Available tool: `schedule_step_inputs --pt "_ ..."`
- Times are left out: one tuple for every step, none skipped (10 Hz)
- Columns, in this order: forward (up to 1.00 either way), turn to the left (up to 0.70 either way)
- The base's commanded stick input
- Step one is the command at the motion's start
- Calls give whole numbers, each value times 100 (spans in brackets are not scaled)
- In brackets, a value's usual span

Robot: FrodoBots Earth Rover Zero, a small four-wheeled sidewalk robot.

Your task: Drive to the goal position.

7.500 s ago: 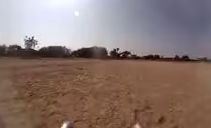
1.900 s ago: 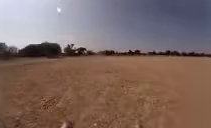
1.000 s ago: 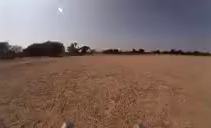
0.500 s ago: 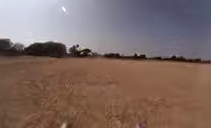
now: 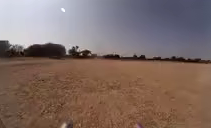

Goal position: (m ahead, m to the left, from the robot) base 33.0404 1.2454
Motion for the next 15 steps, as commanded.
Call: schedule_step_inputs --pt "70 0" --pt "70 0" --pt "70 0" --pt "70 0" --pt "70 0" --pt "70 0" --pt "70 0" --pt "70 0" --pt "70 0" --pt "70 0" --pt "70 0" --pt "70 0" --pt "70 0" --pt "70 0" --pt "70 0"
